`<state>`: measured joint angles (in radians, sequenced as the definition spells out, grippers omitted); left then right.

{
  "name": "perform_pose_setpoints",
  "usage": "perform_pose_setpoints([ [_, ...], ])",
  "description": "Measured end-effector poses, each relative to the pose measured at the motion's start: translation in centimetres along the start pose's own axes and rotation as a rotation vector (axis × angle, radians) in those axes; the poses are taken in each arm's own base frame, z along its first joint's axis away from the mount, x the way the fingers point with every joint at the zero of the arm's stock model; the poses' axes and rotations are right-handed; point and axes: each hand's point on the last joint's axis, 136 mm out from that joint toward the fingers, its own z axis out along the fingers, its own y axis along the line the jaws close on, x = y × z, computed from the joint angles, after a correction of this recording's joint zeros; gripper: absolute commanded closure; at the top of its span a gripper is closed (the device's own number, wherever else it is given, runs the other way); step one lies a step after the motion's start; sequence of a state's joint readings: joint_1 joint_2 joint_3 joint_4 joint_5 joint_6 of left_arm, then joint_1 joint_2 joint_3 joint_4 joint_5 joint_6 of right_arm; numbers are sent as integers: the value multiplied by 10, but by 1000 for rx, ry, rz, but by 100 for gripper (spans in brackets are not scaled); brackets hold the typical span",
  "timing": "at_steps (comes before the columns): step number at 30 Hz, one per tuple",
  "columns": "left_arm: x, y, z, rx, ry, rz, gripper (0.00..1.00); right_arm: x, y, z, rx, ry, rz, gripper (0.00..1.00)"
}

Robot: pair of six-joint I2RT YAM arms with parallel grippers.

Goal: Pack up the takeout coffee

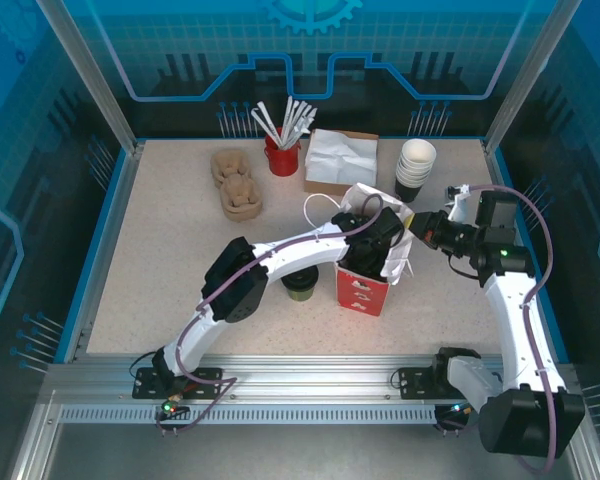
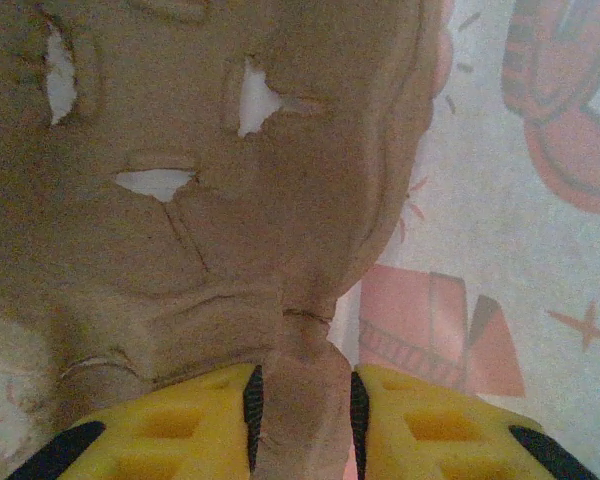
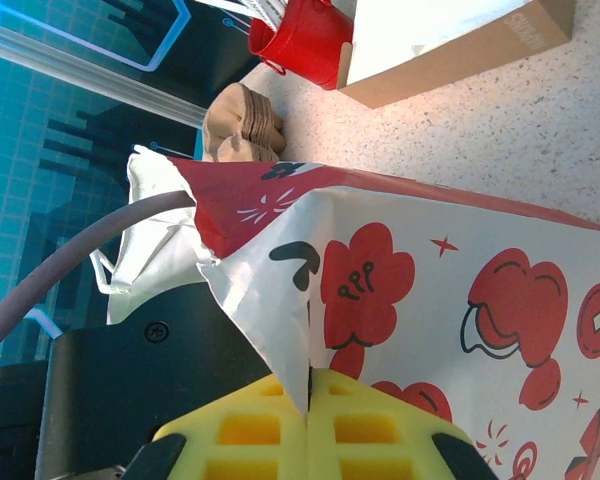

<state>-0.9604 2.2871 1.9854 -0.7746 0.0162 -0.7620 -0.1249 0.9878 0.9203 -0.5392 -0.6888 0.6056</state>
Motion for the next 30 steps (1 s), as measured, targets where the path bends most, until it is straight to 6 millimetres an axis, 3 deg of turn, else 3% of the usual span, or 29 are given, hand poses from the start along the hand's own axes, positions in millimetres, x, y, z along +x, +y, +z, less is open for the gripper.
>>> perform_pose_setpoints([
  [19,-15,0,-11,-11,-2,-7,70,-12,20,-16,13,-9,6,100],
  [30,-15,-5,0,14,24,31,69,-11,18,-16,21,3,26,100],
])
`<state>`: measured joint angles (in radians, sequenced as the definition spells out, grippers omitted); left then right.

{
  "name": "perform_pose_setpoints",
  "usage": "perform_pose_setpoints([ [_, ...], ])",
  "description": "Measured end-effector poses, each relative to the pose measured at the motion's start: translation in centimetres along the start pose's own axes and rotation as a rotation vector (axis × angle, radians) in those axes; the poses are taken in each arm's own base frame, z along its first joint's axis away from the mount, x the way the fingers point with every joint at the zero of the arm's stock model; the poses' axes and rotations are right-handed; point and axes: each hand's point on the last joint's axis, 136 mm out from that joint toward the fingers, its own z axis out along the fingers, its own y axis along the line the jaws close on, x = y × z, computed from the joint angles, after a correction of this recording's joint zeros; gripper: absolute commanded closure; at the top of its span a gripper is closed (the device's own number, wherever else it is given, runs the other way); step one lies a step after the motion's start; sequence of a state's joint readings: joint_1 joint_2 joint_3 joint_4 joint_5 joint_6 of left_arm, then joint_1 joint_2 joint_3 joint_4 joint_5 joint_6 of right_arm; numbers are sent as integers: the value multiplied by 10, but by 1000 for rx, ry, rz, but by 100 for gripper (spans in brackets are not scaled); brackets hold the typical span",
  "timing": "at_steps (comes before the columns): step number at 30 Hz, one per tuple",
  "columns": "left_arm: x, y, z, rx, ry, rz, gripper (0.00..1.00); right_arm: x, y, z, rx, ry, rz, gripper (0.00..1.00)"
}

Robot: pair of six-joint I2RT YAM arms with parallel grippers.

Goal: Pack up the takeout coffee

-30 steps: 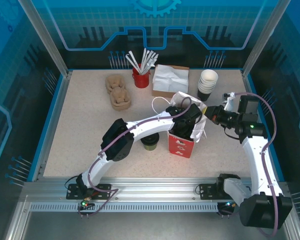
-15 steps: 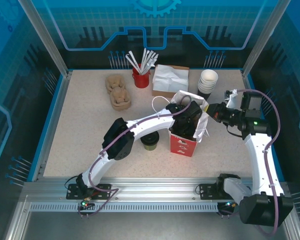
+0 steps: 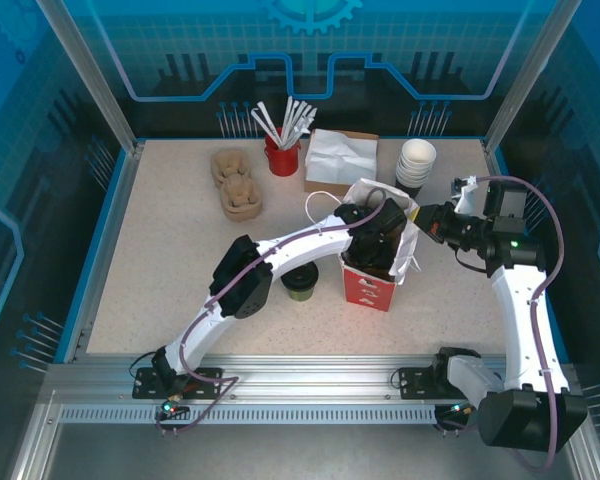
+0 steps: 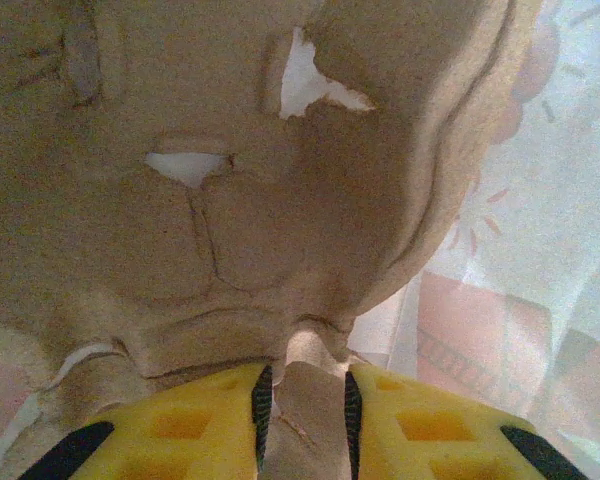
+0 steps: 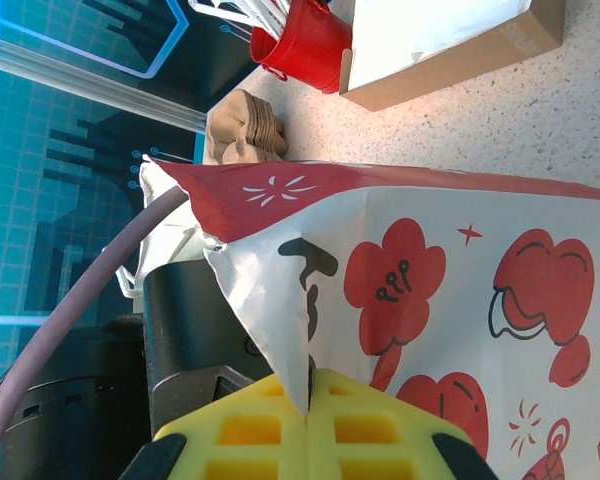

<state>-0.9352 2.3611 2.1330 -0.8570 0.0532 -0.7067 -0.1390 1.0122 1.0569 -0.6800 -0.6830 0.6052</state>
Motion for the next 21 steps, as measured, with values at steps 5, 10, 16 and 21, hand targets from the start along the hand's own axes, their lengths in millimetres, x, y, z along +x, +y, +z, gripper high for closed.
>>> perform_pose_setpoints([
  [5,1,-8,-3,66,-2,8,66,0,1,0,-3,0,-3,100],
  [10,1,-19,-34,118,-41,21,66,-2,3,-1,-6,-10,-24,100],
  [16,-10,-41,-100,207,-148,43,66,-2,2,-1,3,-14,-50,100],
  [21,-11,-42,-137,229,-217,49,67,-2,3,-3,9,-22,-75,100],
])
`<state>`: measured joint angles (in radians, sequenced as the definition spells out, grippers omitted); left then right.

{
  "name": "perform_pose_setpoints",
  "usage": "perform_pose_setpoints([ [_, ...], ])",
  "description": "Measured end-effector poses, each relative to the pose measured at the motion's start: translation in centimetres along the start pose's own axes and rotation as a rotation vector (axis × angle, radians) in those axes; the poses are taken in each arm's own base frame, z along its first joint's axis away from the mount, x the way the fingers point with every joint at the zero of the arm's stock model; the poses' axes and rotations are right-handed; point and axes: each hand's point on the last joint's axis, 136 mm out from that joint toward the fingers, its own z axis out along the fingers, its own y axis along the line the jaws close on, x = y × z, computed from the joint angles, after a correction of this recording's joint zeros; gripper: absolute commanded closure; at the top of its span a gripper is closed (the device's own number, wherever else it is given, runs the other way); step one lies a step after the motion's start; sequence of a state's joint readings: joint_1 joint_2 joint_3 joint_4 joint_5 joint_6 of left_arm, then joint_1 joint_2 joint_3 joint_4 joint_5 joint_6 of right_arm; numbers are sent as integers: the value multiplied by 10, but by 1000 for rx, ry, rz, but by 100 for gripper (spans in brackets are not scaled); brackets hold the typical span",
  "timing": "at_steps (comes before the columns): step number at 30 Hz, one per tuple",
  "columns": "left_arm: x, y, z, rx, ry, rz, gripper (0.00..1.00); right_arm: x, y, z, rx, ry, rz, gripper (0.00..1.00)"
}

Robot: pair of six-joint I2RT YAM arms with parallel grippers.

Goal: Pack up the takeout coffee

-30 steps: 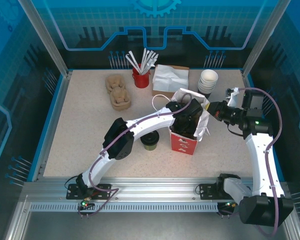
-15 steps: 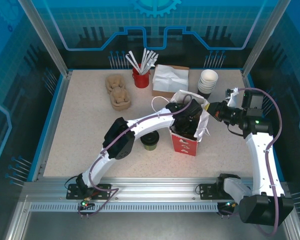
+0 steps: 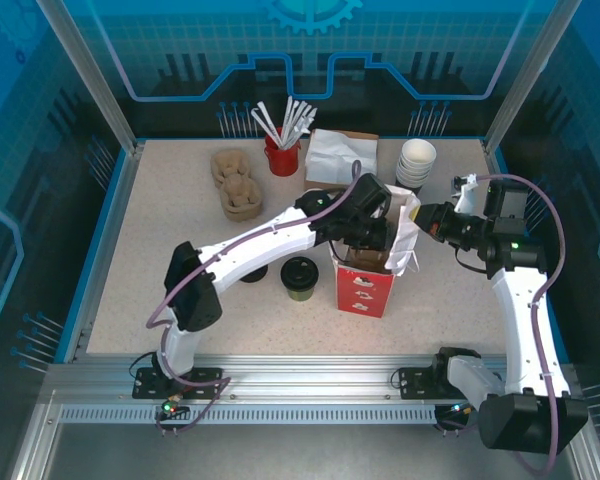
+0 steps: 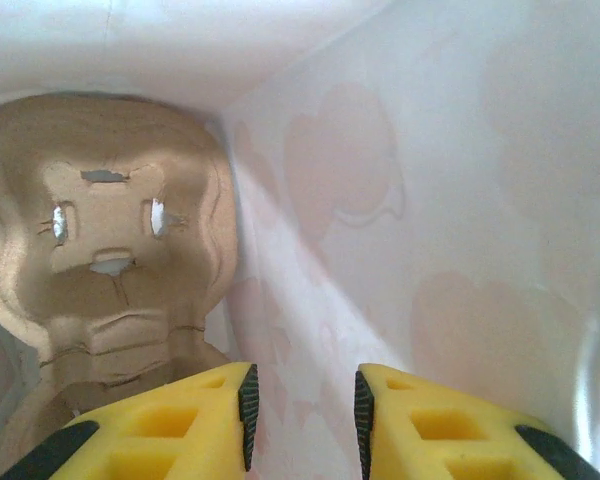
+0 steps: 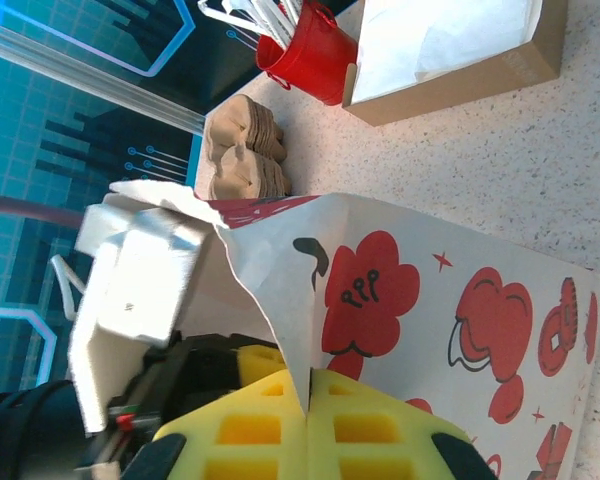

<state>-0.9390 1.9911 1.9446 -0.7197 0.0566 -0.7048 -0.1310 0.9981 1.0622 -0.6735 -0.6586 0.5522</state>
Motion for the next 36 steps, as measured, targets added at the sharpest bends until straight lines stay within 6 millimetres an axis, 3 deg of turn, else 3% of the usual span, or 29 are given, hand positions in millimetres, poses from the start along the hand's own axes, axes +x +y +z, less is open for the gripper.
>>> perform_pose_setpoints([
  [7,-3,-7,-35,27,-64,22,67,0,4,-1,-13,-2,-34,100],
  [16,-10,-14,-127,115,-263,113,65,3,34,-14,-130,-23,-171,100],
  [21,-7,-6,-165,143,-371,157,65,13,55,-29,-217,-55,-282,100],
  [29,-1,7,-183,142,-441,207,63,35,57,-33,-279,-50,-329,100],
  [36,-1,7,-192,147,-468,235,59,34,48,-30,-240,-62,-301,100],
])
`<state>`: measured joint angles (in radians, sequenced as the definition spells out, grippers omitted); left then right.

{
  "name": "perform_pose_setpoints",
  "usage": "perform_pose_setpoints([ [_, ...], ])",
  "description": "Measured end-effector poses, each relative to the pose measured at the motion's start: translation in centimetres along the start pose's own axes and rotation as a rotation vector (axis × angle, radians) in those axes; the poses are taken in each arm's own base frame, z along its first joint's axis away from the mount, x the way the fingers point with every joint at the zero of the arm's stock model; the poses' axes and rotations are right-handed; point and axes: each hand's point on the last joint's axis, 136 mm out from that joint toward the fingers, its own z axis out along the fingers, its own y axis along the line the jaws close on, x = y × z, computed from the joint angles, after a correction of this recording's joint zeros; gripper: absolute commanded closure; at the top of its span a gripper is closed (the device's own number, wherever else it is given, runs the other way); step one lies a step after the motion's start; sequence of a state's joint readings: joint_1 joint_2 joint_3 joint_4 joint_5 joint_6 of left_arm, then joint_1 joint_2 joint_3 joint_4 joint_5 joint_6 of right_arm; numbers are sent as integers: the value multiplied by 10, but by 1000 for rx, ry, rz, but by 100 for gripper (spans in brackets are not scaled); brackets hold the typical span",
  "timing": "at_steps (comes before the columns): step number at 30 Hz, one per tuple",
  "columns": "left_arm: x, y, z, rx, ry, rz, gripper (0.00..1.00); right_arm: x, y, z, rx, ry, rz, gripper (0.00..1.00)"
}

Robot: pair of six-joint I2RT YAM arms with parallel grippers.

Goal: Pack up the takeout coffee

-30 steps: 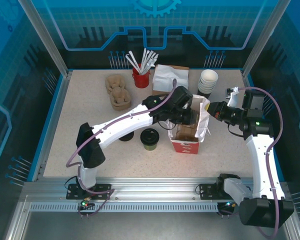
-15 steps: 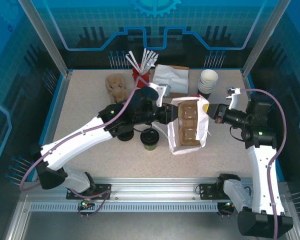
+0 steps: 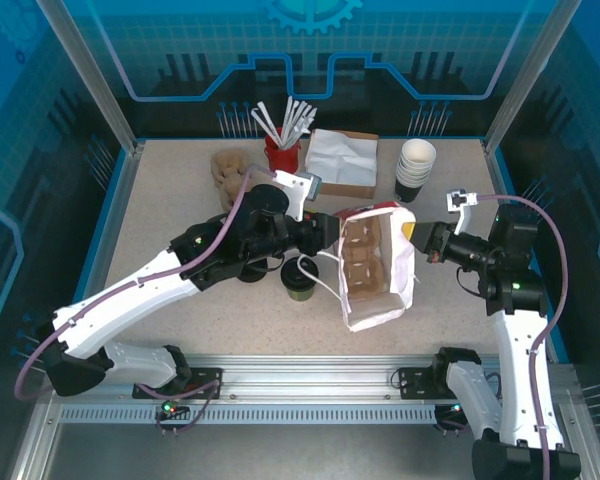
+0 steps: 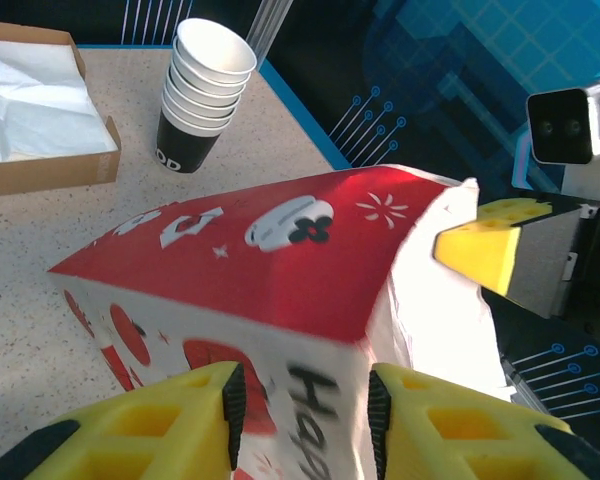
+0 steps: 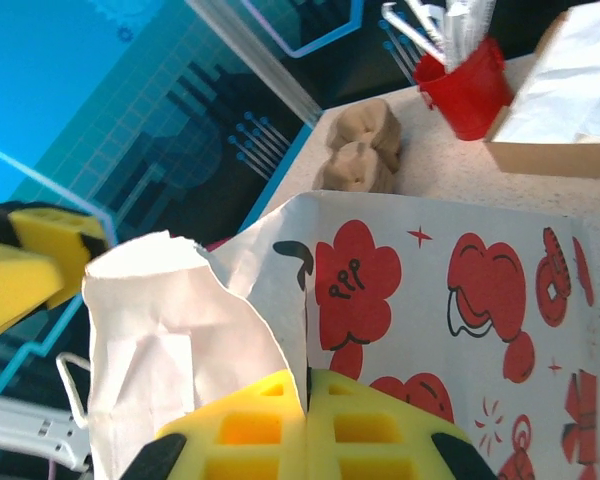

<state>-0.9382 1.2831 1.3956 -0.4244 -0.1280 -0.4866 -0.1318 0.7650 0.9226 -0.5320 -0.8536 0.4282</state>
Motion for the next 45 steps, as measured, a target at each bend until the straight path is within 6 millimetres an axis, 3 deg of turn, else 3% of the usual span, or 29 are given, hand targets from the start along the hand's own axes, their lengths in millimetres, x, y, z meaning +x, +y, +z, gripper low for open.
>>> perform_pose_setpoints([
  [7,-4,6,-1,-20,-15,21,56,-4,-27,0,146,-17,149,100],
  [13,-5,38,4,-108,-26,1,50,-9,-45,6,213,4,285,100],
  [20,49,100,22,-271,87,-8,39,-14,-61,17,244,39,395,100],
  [28,107,140,31,-361,210,21,16,-15,-75,17,260,41,449,100],
  [41,165,158,44,-437,400,96,13,-20,-90,5,283,7,486,100],
  [45,170,158,46,-466,426,119,13,-19,-90,4,281,13,489,100],
])
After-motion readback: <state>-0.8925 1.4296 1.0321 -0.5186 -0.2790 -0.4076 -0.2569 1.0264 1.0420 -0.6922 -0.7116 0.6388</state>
